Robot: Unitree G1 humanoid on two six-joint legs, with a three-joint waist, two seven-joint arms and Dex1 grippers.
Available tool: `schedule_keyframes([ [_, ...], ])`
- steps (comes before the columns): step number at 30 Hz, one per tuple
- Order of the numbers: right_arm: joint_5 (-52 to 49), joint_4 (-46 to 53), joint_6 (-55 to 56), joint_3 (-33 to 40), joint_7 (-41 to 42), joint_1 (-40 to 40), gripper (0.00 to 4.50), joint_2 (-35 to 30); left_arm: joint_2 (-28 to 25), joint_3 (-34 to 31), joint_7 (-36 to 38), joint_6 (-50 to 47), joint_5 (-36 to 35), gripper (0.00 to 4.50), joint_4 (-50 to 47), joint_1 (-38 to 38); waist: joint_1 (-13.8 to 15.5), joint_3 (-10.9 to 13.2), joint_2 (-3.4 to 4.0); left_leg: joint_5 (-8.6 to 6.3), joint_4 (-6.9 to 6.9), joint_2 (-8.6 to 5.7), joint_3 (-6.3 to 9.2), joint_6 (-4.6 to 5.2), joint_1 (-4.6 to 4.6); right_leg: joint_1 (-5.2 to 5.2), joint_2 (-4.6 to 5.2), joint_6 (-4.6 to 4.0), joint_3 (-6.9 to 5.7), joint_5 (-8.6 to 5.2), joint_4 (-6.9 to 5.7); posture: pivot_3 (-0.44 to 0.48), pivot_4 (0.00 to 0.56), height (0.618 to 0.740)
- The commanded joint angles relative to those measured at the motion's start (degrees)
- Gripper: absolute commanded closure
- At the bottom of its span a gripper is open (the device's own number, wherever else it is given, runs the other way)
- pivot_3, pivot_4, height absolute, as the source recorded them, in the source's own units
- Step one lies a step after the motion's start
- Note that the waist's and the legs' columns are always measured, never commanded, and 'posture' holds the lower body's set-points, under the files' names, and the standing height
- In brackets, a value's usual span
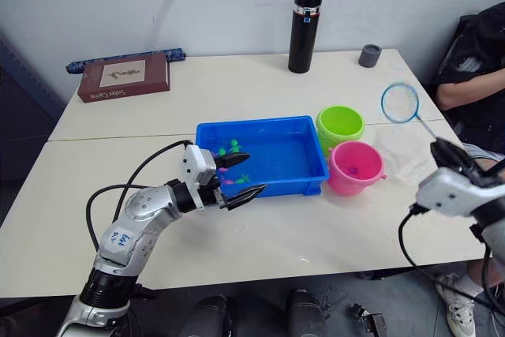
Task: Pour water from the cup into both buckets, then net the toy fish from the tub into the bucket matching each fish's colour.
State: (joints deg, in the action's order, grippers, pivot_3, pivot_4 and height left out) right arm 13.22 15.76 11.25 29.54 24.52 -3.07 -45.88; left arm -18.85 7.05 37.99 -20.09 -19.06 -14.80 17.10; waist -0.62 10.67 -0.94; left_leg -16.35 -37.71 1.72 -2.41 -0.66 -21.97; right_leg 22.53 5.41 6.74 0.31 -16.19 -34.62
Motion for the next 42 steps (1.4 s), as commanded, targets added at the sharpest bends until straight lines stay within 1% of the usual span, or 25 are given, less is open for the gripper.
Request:
schedule_keyframes([
  [1, -9.7, 5.8, -11.1, -4.8, 4.7, 7.0, 4.50, 0.2, -0.1, -1.1, -1.2, 0.7, 0.2, 0.05, -1.5, -0.7, -0.1, 0.0, 0.00, 0.00, 0.00, 0.01, 0.03, 0.00, 0.03, 0.00, 0.00, 0.07, 0.01, 0.04, -0.07, 0.000, 0.150, 0.740],
  [2, -10.6, 6.1, -13.1, -5.9, 5.3, 8.9, 4.50, 0.2, -0.1, -1.4, -1.9, 0.6, 0.5, 0.05, -1.5, -1.0, -0.1, 0.0, 0.00, 0.00, 0.01, 0.01, 0.08, -0.01, 0.03, 0.00, 0.00, 0.28, -0.02, 0.15, -0.09, 0.000, 0.150, 0.740],
  [8, -19.8, 6.9, -28.8, -16.0, 10.9, 23.1, 4.50, 1.2, -0.2, -4.6, -7.2, -0.7, 1.2, 0.05, -4.6, -5.3, 0.3, 0.0, 0.00, 0.01, 0.03, 0.00, 0.21, -0.01, -0.04, 0.09, 0.10, 0.31, -0.02, 0.17, -0.07, 0.000, 0.150, 0.740],
  [10, -21.6, 4.7, -30.6, -19.1, 13.3, 27.4, 4.50, 1.7, -0.1, -5.4, -8.8, -1.0, 1.4, 0.05, -6.6, -7.0, 0.4, 0.0, 0.00, 0.00, 0.03, 0.01, 0.26, 0.00, -0.05, 0.11, 0.11, 0.31, -0.03, 0.17, -0.06, 0.000, 0.150, 0.740],
  [12, -22.5, 2.1, -30.3, -21.8, 15.5, 30.4, 4.50, 2.2, 0.0, -6.4, -10.6, -1.3, 1.7, 0.05, -8.6, -8.6, 0.4, 0.0, 0.00, 0.00, 0.06, 0.01, 0.27, 0.00, -0.08, 0.15, 0.11, 0.31, -0.03, 0.17, -0.05, 0.000, 0.150, 0.740],
  [13, -22.5, 0.1, -28.8, -23.9, 17.5, 31.5, 4.50, 2.4, -0.1, -7.2, -11.6, -1.2, 2.0, 0.05, -10.0, -10.7, 0.6, 0.0, 0.00, 0.00, 0.06, 0.01, 0.27, 0.00, -0.11, 0.16, 0.12, 0.31, -0.04, 0.17, -0.04, 0.000, 0.150, 0.740],
  [16, -23.5, -4.2, -25.3, -27.4, 21.9, 32.8, 4.50, 3.4, -0.2, -9.0, -14.0, -1.3, 2.4, 0.05, -13.5, -15.6, 0.5, 0.0, -0.01, -0.01, 0.16, 0.00, 0.25, 0.01, -0.12, 0.17, 0.21, 0.29, -0.07, 0.16, 0.04, 0.000, 0.150, 0.740],
  [20, -24.5, -7.6, -22.2, -30.3, 26.6, 32.6, 4.50, 4.5, -0.1, -10.4, -15.9, -1.1, 2.9, 0.05, -16.6, -19.1, 0.5, 0.0, -0.01, -0.01, 0.26, -0.03, 0.22, 0.02, -0.19, 0.26, 0.23, 0.29, -0.06, 0.16, 0.12, 0.000, 0.150, 0.740],
  [27, -24.1, -13.3, -16.2, -34.9, 33.0, 34.4, 4.50, 6.6, 1.3, -12.6, -20.6, -0.9, 4.3, 0.05, -20.1, -21.9, 0.4, 0.0, -0.01, -0.01, 0.29, 0.00, 0.18, 0.02, -0.14, 0.26, 0.19, 0.30, -0.08, 0.16, 0.12, 0.000, 0.150, 0.740],
  [36, -23.7, -17.1, -14.1, -39.4, 38.1, 38.1, 4.50, 10.1, 2.8, -14.6, -25.4, -3.0, 4.4, 0.05, -23.3, -24.4, 0.2, 0.0, -0.01, -0.02, 0.36, 0.02, 0.20, 0.00, -0.12, 0.29, 0.20, 0.28, -0.08, 0.15, 0.13, 0.000, 0.150, 0.740],
  [42, -21.7, -21.5, -11.1, -41.5, 39.2, 40.6, 4.50, 12.2, 3.8, -13.6, -27.9, -5.1, 4.8, 0.05, -25.8, -27.0, 0.2, 0.0, -0.01, -0.03, 0.37, 0.02, 0.22, -0.01, -0.13, 0.30, 0.24, 0.27, -0.08, 0.15, 0.16, 0.000, 0.150, 0.740],
])
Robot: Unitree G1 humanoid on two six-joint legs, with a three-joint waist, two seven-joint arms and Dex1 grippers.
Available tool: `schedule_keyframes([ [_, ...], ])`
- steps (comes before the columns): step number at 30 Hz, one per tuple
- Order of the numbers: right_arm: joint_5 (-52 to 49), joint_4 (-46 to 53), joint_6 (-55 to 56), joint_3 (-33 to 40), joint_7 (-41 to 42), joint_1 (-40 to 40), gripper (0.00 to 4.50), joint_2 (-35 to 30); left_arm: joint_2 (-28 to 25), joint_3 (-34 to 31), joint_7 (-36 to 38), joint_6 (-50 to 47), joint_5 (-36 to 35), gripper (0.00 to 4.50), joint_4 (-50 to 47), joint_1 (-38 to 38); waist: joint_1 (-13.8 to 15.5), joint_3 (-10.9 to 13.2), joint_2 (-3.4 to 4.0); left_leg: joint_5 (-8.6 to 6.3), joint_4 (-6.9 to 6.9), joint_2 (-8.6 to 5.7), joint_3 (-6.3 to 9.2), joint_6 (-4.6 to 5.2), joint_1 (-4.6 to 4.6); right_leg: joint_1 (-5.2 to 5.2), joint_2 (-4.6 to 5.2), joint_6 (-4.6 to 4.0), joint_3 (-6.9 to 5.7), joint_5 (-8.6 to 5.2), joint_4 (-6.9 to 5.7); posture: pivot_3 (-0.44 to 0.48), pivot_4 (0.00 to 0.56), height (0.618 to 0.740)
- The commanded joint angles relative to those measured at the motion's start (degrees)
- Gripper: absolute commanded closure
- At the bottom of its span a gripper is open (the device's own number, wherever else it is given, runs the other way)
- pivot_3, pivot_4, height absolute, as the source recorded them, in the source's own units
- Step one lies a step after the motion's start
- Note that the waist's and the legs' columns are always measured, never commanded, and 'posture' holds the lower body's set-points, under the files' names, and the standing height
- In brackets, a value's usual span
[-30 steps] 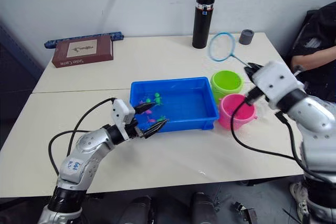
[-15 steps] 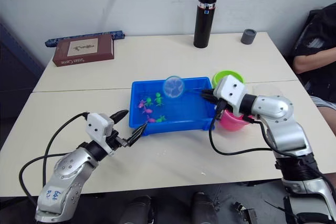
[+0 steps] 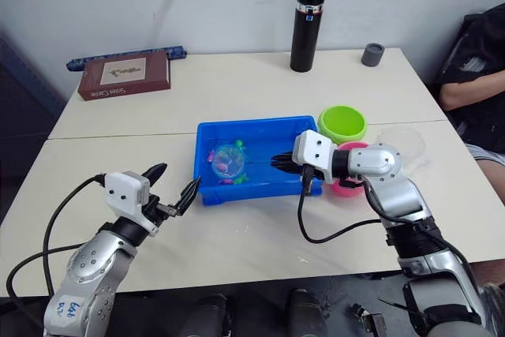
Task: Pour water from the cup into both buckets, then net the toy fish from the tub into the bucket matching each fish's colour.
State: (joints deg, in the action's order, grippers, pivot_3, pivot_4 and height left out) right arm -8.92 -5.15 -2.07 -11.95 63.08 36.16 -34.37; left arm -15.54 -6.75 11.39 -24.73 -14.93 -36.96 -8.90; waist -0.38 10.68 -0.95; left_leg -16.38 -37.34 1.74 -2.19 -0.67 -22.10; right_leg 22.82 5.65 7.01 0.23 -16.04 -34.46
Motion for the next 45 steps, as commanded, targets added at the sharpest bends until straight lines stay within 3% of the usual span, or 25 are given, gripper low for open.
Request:
schedule_keyframes([
  [1, 0.5, -0.9, 2.5, -0.2, 0.8, 1.5, 4.50, 0.8, 0.8, 0.4, -1.6, -0.9, 0.6, 0.05, -4.2, -1.5, 0.0, 0.0, 0.00, -0.01, 0.03, 0.00, 0.01, -0.01, 0.00, 0.00, 0.01, 0.00, 0.00, 0.00, 0.03, 0.000, 0.150, 0.740],
  [9, 1.9, -4.0, 4.6, -1.6, 2.0, 2.9, 4.50, 2.3, 1.5, 2.0, -1.8, -3.9, 0.1, 0.05, -5.4, -3.1, 0.0, 0.0, 0.00, -0.01, 0.06, 0.01, 0.03, -0.02, 0.00, 0.02, 0.01, -0.04, 0.00, -0.02, 0.03, 0.000, 0.150, 0.740],
  [12, 2.7, -5.0, 5.4, -2.0, 2.2, 3.2, 4.50, 2.9, 1.6, 2.0, -1.9, -4.2, 0.1, 0.05, -5.4, -2.9, -0.1, 0.0, 0.00, -0.02, 0.08, 0.02, 0.04, -0.04, 0.01, 0.03, 0.01, -0.50, -0.02, -0.27, 0.03, 0.000, 0.150, 0.740],
  [27, 8.2, -11.2, 10.4, -5.2, 0.7, 5.3, 4.50, 7.3, 2.2, 2.7, -2.4, -4.7, 0.3, 0.05, -5.2, -2.6, -0.6, 0.0, 0.00, -0.04, 0.12, 0.02, 0.03, -0.07, 0.00, 0.10, 0.01, -0.37, -0.03, -0.20, -0.02, 0.000, 0.150, 0.740],
  [36, 15.2, -19.3, 17.3, -5.3, -4.2, 6.0, 4.50, 4.7, 2.2, 3.5, -2.3, -4.6, 0.4, 0.05, -4.4, -1.8, -1.2, 0.0, 0.00, -0.04, 0.13, 0.00, -0.01, -0.07, 0.00, 0.12, 0.00, -0.30, -0.03, -0.17, -0.04, 0.000, 0.150, 0.740],
  [45, 12.0, -19.6, 14.9, 0.0, -3.1, 7.1, 4.50, -1.5, 1.5, 3.3, -0.9, -4.4, 0.0, 0.05, -2.2, 0.6, -1.2, 0.0, 0.00, -0.04, 0.13, 0.00, -0.08, -0.08, -0.01, 0.12, -0.02, -0.18, -0.03, -0.10, -0.03, 0.000, 0.150, 0.740],
])
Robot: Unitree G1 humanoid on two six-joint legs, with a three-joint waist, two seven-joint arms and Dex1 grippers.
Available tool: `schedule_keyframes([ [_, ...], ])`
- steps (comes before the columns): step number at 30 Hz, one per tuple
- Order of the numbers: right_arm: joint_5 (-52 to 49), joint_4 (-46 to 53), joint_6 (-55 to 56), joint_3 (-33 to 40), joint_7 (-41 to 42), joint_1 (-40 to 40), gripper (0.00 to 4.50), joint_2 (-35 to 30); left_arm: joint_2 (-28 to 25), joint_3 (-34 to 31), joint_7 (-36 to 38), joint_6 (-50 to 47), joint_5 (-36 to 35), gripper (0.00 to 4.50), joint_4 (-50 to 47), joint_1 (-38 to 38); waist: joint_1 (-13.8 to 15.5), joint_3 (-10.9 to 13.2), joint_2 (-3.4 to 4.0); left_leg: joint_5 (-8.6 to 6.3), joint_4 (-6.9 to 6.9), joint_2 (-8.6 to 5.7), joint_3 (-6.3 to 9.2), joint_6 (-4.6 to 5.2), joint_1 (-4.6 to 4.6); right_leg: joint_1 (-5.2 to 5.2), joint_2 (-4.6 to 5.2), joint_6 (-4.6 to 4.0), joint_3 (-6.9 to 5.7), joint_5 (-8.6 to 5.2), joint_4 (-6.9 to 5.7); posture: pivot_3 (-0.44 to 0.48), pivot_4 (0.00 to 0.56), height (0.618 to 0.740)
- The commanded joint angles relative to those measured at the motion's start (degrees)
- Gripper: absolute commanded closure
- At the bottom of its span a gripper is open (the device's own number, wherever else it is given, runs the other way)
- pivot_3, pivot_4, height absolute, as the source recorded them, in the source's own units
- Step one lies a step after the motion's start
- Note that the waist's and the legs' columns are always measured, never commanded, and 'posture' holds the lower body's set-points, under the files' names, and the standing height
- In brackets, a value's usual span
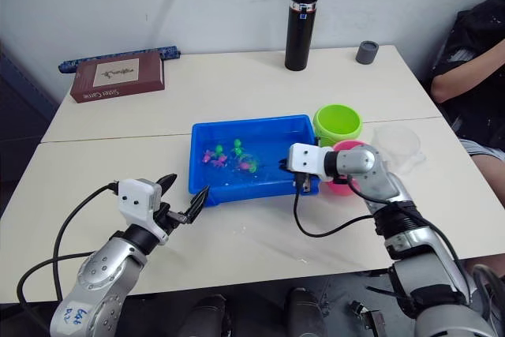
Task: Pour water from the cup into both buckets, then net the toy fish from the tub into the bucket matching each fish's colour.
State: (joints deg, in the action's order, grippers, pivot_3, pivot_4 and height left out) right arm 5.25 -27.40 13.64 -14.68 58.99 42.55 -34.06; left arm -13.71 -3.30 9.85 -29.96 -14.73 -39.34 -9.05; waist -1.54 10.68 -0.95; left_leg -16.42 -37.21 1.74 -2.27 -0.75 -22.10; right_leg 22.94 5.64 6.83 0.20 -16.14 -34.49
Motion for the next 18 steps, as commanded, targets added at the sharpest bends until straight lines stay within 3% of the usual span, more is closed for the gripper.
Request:
schedule_keyframes([
  [1, -2.7, 3.8, -1.5, 3.2, 1.3, 0.4, 4.50, -2.4, -0.4, -0.3, 0.8, 0.8, -0.2, 0.05, 0.6, 1.1, 0.0, 0.0, 0.00, 0.00, 0.00, 0.00, -0.01, 0.00, 0.00, 0.00, 0.00, 0.00, 0.00, 0.00, 0.00, 0.000, 0.150, 0.740],
  [8, -7.9, 19.7, -14.3, 6.3, 1.5, -3.6, 4.50, -3.5, -0.3, 0.6, 2.2, 1.0, -0.4, 0.05, 2.6, 3.5, 0.0, 0.0, 0.00, -0.02, 0.01, 0.06, 0.02, -0.04, 0.00, 0.02, -0.07, 0.02, 0.00, 0.01, -0.02, 0.000, 0.150, 0.740],
  [12, -9.1, 25.5, -19.8, 7.1, 0.7, -6.0, 4.50, -4.1, -0.2, 1.0, 2.7, 1.2, -0.4, 0.05, 3.2, 4.0, 0.1, 0.0, 0.00, -0.02, -0.01, 0.03, 0.07, -0.05, -0.02, 0.02, 0.00, 0.02, 0.01, 0.01, 0.01, 0.000, 0.150, 0.740],
  [18, -13.0, 31.4, -36.9, 10.2, -2.2, -9.6, 4.50, -4.6, -0.2, 1.7, 3.7, 1.2, -0.7, 0.05, 4.2, 5.1, 0.2, 0.0, 0.00, -0.03, 0.00, 0.04, 0.15, -0.04, -0.03, 0.02, 0.04, 0.00, 0.02, 0.00, 0.02, 0.000, 0.150, 0.740],
])
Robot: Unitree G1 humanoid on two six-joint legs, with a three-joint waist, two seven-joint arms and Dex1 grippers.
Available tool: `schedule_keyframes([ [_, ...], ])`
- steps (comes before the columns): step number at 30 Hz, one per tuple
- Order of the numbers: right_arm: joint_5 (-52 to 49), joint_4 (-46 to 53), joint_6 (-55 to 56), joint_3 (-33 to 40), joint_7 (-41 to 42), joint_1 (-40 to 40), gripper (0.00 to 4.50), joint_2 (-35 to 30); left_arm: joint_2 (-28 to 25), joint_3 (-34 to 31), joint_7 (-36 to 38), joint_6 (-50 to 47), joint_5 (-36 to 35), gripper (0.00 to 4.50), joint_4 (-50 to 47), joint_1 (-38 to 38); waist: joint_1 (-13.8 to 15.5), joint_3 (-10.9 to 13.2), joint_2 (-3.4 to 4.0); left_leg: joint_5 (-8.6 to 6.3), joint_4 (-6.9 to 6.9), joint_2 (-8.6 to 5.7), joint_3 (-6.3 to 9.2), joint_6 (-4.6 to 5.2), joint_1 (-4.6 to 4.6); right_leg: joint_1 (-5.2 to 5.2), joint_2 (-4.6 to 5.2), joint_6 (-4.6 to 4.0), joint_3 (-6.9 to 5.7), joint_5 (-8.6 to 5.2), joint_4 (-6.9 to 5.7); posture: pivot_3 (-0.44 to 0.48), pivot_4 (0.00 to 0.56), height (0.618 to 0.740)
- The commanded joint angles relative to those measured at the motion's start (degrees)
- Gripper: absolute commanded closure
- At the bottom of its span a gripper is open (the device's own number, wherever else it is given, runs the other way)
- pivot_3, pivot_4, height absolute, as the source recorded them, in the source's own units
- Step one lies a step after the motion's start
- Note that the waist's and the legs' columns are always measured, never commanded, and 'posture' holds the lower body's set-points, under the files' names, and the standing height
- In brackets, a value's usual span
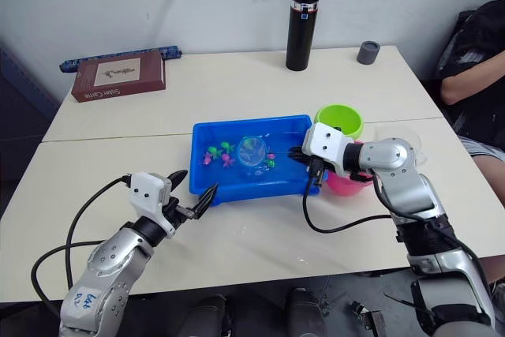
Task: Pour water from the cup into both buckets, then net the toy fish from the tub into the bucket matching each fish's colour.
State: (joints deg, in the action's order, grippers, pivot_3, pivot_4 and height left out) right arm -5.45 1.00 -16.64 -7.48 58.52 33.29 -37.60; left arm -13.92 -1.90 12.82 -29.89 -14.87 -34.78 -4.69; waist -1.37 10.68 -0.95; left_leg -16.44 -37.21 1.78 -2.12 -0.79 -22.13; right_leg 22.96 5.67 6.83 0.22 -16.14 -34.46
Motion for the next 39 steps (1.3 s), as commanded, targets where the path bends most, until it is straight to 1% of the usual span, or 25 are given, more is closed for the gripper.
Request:
schedule_keyframes([
  [1, -2.8, 3.2, -8.9, 3.6, -2.3, -0.6, 4.50, -1.1, 0.0, 0.4, 0.9, 1.1, -0.5, 0.05, -0.1, 0.9, 0.0, 0.0, 0.00, 0.00, 0.00, 0.00, 0.00, 0.00, 0.00, 0.00, 0.01, -0.04, 0.01, -0.02, 0.00, 0.000, 0.150, 0.740],
  [3, -3.9, 3.6, -13.0, 4.5, -3.0, -1.4, 4.50, -1.3, 0.0, 0.5, 1.2, 1.2, -0.5, 0.05, 0.2, 1.2, 0.0, 0.0, 0.00, 0.00, 0.00, 0.00, 0.00, 0.00, 0.00, 0.00, 0.02, -0.22, 0.01, -0.12, 0.00, 0.000, 0.150, 0.740],
  [6, -6.6, 4.1, -19.9, 6.5, -4.5, -2.4, 4.50, -1.1, -0.1, 0.9, 1.7, 1.3, -0.6, 0.05, 0.8, 1.8, 0.0, 0.0, 0.00, 0.00, 0.02, 0.00, 0.01, 0.00, 0.00, 0.00, 0.01, -0.24, 0.00, -0.13, 0.01, 0.000, 0.150, 0.740],
  [12, -12.0, 5.6, -28.7, 10.4, -6.9, -1.5, 4.50, -0.6, -0.3, 1.0, 2.5, 1.4, -0.5, 0.05, 1.3, 2.4, -0.1, 0.0, 0.00, -0.01, 0.02, -0.01, -0.04, 0.01, -0.03, 0.09, -0.02, -0.18, 0.06, -0.10, -0.01, 0.000, 0.150, 0.740],
  [18, -15.9, 8.3, -33.8, 12.1, -8.5, -2.3, 4.50, -1.1, 0.0, 1.3, 2.7, 1.5, -0.3, 0.05, 1.7, 2.7, 0.0, 0.0, 0.00, -0.01, 0.02, -0.02, -0.03, 0.01, -0.07, 0.13, -0.04, -0.11, 0.06, -0.06, -0.02, 0.000, 0.150, 0.740],
  [24, -18.5, 12.0, -35.3, 12.4, -9.9, -4.1, 4.50, -1.0, 0.1, 1.8, 2.7, 1.6, -0.3, 0.05, 1.8, 2.6, 0.0, 0.0, 0.00, -0.01, 0.02, -0.03, -0.03, 0.01, -0.08, 0.14, -0.05, -0.09, 0.05, -0.05, -0.02, 0.000, 0.150, 0.740],
  [32, -21.2, 13.3, -38.1, 13.1, -12.9, -6.1, 4.50, -0.4, -0.1, 1.9, 2.7, 1.6, -0.4, 0.05, 2.0, 2.8, 0.0, 0.0, 0.00, -0.01, 0.02, -0.03, -0.03, 0.02, -0.12, 0.17, -0.07, -0.07, 0.06, -0.04, -0.02, 0.000, 0.150, 0.740],
  [39, -26.5, 14.9, -45.2, 16.3, -16.6, -7.5, 4.50, 1.4, -0.1, 1.9, 2.8, 1.6, -0.5, 0.05, 2.1, 2.9, 0.0, 0.0, 0.00, -0.01, 0.02, -0.02, -0.03, 0.02, -0.12, 0.19, -0.08, -0.07, 0.06, -0.04, -0.02, 0.000, 0.150, 0.740],
])
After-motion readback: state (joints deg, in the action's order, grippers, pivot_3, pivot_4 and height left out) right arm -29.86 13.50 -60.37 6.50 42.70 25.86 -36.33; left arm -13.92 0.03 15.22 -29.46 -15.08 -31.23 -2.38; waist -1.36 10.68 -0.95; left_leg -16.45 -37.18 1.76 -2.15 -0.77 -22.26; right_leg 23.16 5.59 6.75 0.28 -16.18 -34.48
